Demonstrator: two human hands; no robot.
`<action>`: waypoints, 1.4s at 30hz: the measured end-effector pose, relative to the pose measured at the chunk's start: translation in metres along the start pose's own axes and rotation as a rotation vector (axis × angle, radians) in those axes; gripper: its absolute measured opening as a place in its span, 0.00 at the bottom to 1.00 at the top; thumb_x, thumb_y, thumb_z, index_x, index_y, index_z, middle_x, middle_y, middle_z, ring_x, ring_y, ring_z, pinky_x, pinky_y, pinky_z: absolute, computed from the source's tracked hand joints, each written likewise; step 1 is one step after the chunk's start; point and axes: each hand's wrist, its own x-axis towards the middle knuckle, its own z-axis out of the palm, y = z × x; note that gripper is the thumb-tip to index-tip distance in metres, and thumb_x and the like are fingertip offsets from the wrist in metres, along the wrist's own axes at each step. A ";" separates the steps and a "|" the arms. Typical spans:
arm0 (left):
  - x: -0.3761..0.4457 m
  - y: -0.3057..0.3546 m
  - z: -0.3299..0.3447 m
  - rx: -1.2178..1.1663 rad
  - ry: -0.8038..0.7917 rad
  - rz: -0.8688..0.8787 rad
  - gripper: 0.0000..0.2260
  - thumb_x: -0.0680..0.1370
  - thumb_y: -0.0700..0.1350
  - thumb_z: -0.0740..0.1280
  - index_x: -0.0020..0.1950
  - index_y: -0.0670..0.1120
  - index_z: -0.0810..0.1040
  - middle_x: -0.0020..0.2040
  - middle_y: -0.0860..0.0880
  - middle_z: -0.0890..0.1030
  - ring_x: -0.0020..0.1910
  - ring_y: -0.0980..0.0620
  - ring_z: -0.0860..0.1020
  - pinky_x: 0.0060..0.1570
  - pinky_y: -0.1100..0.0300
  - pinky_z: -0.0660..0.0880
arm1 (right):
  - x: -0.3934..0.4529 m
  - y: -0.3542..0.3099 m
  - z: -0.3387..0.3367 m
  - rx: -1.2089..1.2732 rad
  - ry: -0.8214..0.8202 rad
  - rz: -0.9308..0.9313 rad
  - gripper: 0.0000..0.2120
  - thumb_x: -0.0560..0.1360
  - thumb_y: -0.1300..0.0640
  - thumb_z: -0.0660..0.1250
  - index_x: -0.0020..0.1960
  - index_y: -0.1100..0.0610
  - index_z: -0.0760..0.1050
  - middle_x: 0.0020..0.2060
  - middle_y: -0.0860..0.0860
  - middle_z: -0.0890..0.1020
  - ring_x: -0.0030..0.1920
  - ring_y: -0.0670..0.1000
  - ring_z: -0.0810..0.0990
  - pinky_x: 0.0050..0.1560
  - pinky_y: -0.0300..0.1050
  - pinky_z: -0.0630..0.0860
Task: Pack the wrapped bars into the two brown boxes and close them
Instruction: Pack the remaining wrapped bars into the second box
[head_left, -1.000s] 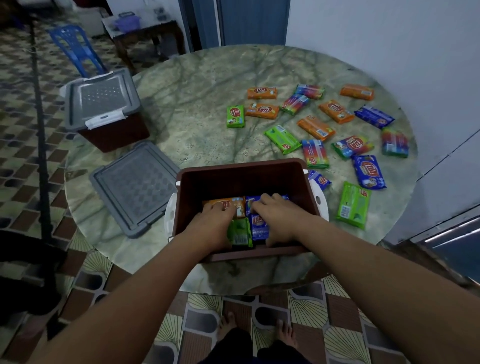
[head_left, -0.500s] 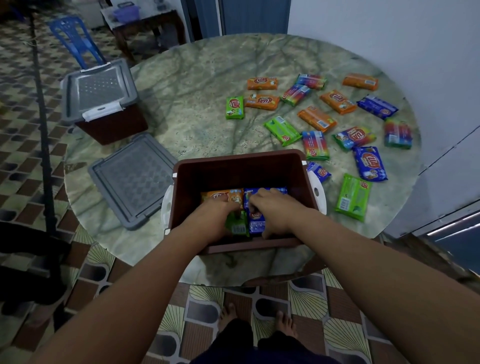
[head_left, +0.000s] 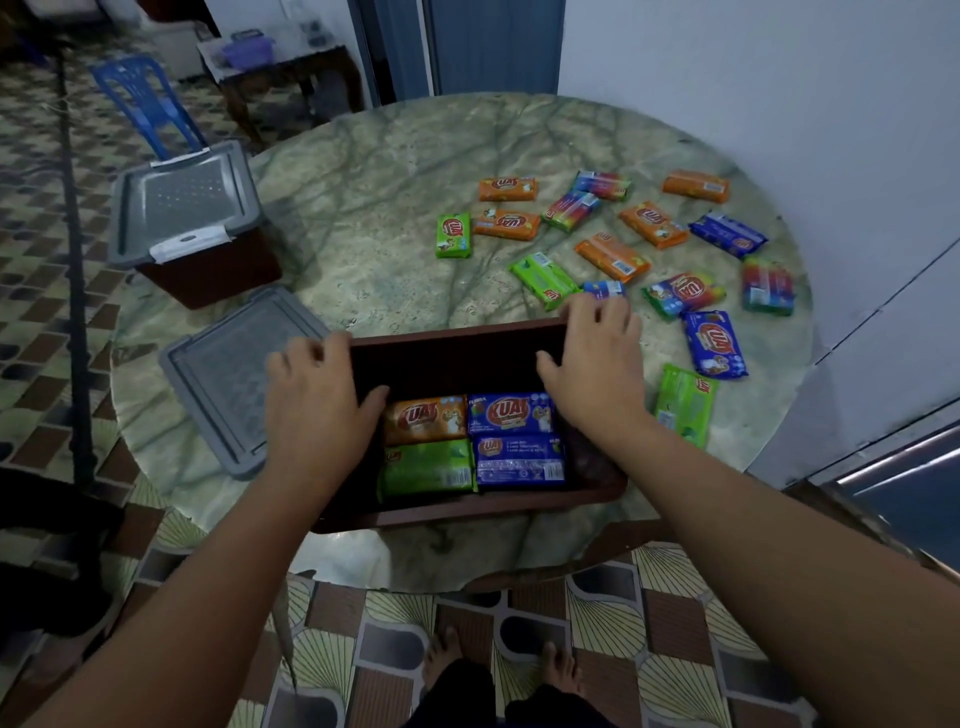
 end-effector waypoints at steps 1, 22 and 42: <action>0.006 -0.003 0.001 0.042 -0.068 -0.076 0.28 0.75 0.59 0.71 0.68 0.44 0.69 0.60 0.38 0.72 0.59 0.38 0.69 0.57 0.45 0.70 | 0.003 0.003 0.000 0.036 -0.080 0.072 0.26 0.75 0.49 0.74 0.65 0.57 0.66 0.63 0.60 0.70 0.59 0.62 0.73 0.60 0.55 0.73; 0.100 0.001 0.051 -0.187 -0.264 -0.189 0.12 0.81 0.38 0.61 0.59 0.43 0.59 0.39 0.42 0.75 0.35 0.42 0.73 0.37 0.47 0.69 | 0.064 0.008 0.020 0.209 -0.289 0.252 0.16 0.77 0.65 0.63 0.61 0.56 0.61 0.42 0.55 0.78 0.43 0.60 0.79 0.37 0.51 0.72; 0.150 0.002 0.068 -0.178 -0.270 -0.092 0.20 0.79 0.42 0.63 0.68 0.40 0.61 0.60 0.35 0.72 0.56 0.33 0.75 0.47 0.45 0.71 | 0.098 0.010 0.040 0.209 -0.208 0.316 0.20 0.78 0.64 0.63 0.67 0.56 0.62 0.42 0.53 0.77 0.42 0.58 0.76 0.39 0.49 0.71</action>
